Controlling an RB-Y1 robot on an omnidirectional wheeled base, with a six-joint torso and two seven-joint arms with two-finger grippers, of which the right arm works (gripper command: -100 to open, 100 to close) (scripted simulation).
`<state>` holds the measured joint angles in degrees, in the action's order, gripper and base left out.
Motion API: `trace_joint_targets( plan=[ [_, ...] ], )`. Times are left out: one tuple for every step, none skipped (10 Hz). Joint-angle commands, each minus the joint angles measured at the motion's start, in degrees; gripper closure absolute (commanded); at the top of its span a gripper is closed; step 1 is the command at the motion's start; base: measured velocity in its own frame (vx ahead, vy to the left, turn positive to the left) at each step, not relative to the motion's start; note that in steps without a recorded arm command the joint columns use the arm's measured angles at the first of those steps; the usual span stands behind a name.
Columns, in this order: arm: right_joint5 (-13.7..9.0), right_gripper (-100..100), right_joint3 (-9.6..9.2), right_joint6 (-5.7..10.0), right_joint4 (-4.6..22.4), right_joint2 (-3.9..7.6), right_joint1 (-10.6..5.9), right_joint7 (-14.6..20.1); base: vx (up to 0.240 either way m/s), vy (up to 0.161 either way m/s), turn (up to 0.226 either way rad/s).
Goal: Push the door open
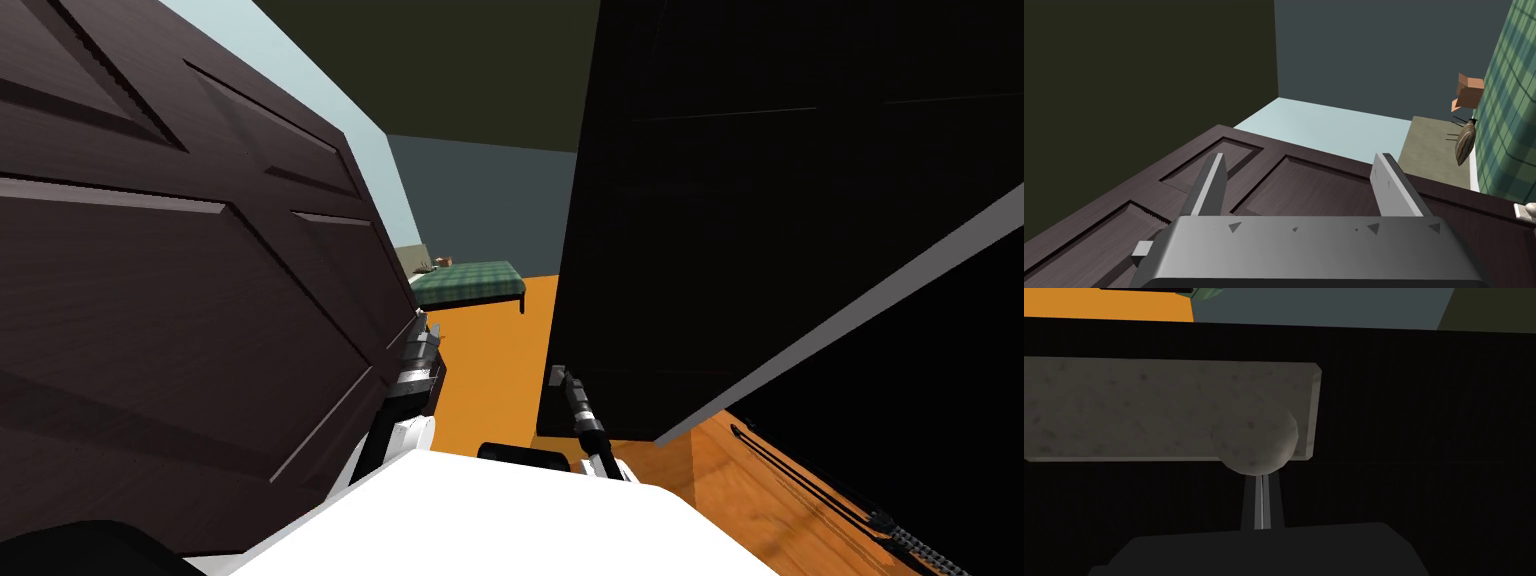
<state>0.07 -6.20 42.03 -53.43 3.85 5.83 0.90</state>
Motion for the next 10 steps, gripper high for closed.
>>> trace_joint_targets(
  plan=[
    [-0.06,-100,-0.21,-0.03,-0.46,0.17,0.39,0.15,-0.058,0.067,-0.055],
    [-0.07,-100,-0.26,-0.03,-0.58,0.17,0.49,0.19,-0.197,0.034,-0.016],
    [-0.1,-100,-0.37,-0.05,-0.83,0.12,0.71,0.28,-0.185,0.027,-0.018],
    [-0.13,-100,-0.49,-0.06,-1.1,-0.01,0.94,0.37,-0.21,0.024,-0.029],
    [-0.16,-100,-0.61,-0.08,-1.37,-0.21,1.17,0.46,-0.226,0.024,-0.029],
    [-0.19,-100,-0.73,-0.09,-1.63,-0.47,1.39,0.54,-0.204,0.03,-0.033],
    [-0.23,-100,-0.87,-0.11,-1.94,-0.91,1.66,0.65,-0.193,0.031,-0.032],
    [-0.21,-100,-0.75,0.14,-1.36,-0.73,1.37,0.53,-0.088,0.014,-0.009],
    [-0.29,-100,-0.54,0.4,-1.0,-0.48,1.16,0.42,0.082,0.008,0.029],
    [-0.31,-100,-0.48,0.46,-0.91,-0.43,1.09,0.39,0.181,0.023,0.02]
  ],
)
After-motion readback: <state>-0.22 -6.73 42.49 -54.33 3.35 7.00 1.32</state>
